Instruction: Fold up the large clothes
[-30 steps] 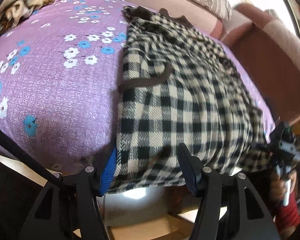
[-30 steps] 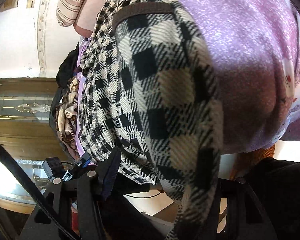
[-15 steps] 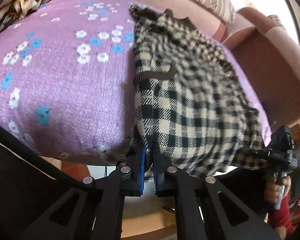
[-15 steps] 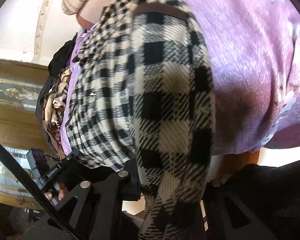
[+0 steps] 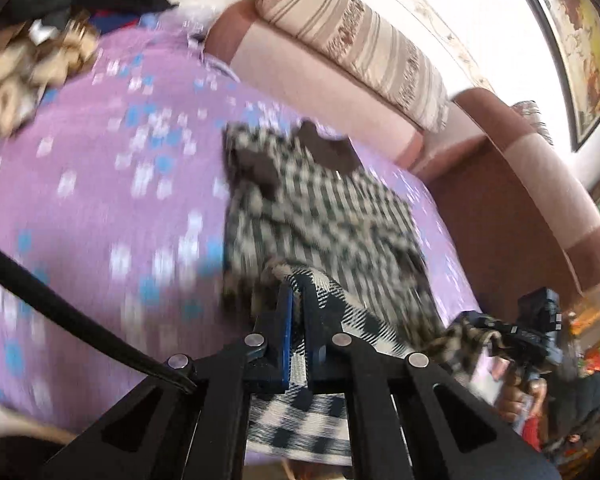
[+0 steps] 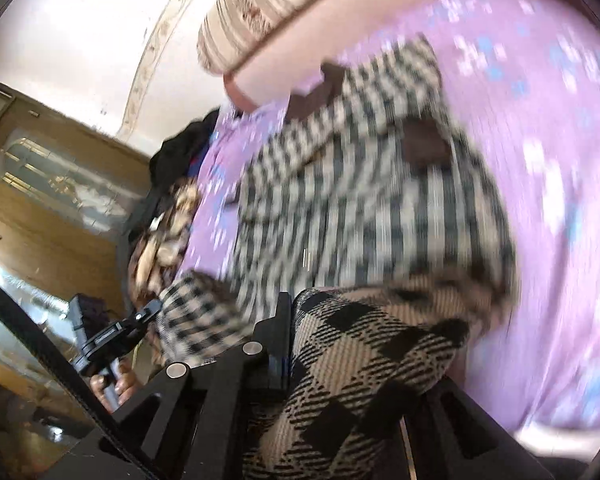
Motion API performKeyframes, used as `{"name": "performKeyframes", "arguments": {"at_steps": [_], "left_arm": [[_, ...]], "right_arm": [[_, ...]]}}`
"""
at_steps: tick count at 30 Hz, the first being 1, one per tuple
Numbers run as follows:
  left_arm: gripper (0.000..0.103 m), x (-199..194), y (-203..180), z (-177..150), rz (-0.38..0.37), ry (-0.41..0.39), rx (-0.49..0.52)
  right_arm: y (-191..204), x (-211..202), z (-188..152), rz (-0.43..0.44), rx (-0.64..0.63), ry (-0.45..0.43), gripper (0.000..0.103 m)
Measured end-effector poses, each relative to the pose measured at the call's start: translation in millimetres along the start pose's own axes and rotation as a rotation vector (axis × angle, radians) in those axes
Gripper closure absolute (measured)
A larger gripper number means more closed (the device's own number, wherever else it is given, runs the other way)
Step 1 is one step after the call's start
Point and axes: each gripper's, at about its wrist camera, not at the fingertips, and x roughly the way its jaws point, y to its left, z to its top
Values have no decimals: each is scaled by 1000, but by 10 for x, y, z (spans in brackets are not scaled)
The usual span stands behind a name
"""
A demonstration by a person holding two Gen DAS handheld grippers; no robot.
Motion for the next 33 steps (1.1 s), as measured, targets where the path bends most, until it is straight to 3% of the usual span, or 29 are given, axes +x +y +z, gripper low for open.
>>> {"name": "performKeyframes", "arguments": {"at_steps": [7,10,16,23,28,30,32,33], "left_arm": [[99,845,71,1040,101,-64,-51],[99,1212,240,1273,117,-50,-88],[99,1569,416,1428,114,-6,-100],[98,1701,554,1572,49,-17,-188],[98,1797,611,1666,49,-34,-223],[92,1811,712,1684,44,-54,-281],[61,1797,855,1691,22,-73,-363],[55,1775,917,1695,14,-90,-397]], "right_arm": [[-199,345,1117,-145,65,-164,93],[-399,518,1427,-203,99,-169,93],[-631,905,1852,-240,125,-123,93],[-889,1106,2119,-193,213,-144,92],[-987,1178,2222,-175,245,-156,92],[-1019,1183,2259,-159,260,-168,91],[-1056,1180,2291,-144,280,-184,87],[-1061,1181,2305,-139,283,-190,81]]}}
